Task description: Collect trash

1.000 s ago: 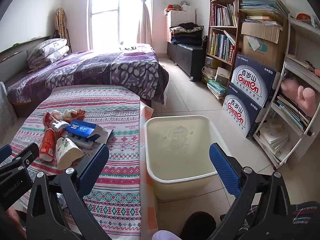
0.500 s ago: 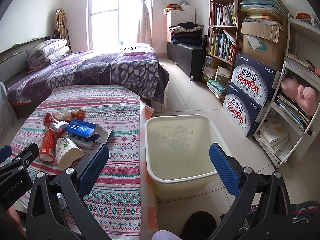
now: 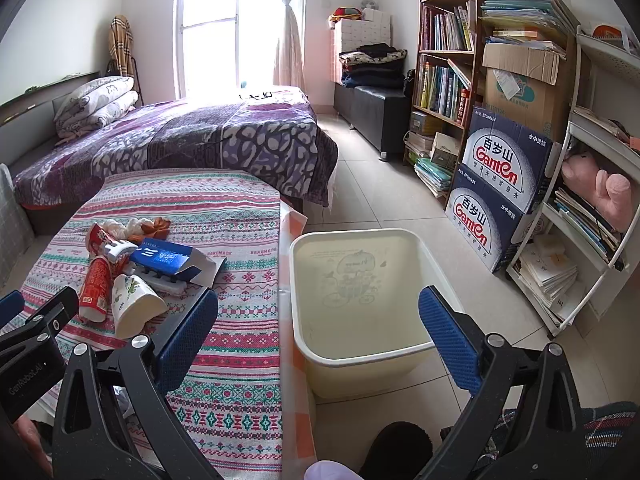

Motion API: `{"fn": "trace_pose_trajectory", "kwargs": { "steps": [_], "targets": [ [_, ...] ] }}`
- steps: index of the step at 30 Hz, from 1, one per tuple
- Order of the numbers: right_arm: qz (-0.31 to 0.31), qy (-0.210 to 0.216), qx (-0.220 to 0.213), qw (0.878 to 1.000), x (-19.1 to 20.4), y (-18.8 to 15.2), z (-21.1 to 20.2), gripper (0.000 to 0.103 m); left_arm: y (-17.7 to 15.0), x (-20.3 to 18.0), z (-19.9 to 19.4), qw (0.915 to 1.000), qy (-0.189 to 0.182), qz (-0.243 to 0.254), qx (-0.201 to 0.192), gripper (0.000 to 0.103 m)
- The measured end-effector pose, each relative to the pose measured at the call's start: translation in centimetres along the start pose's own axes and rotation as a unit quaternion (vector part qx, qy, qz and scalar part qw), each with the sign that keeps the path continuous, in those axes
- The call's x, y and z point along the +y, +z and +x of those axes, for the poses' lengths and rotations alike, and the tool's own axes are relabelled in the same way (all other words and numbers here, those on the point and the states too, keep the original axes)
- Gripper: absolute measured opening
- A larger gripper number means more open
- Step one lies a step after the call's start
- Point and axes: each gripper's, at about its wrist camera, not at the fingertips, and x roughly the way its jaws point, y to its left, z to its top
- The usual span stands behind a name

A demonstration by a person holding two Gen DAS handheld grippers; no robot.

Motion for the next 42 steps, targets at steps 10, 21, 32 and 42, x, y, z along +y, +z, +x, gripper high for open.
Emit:
{"fn": "trace_pose_trajectory", "kwargs": {
  "steps": [10,21,32,42],
  "targets": [
    [0.002,0.001,0.002,1.0,0.0,0.1,0.1,0.096,-0.2,0.2,0.2,1.0,-0.002,-0.002,0.004,0.089],
    [0.009,0.011,0.056,0.998,2.1,2.2,2.6,0.096,1.5,2.7,4.8,0.994,0.013,-0.039,0.101,0.089],
    [-0.127,0.061,0.128,0.982,8.5,6.8,8.7,0.096,3.8,7.6,13.3,0.9588,0.018,-0.072,0.274,0.089],
    [-0.259,0.131,0.177,0.941,15.1,6.3,16.0,0.096,5.1,10.0,19.0,0.9365,0.013,-0.056,0.346,0.089]
  ]
}}
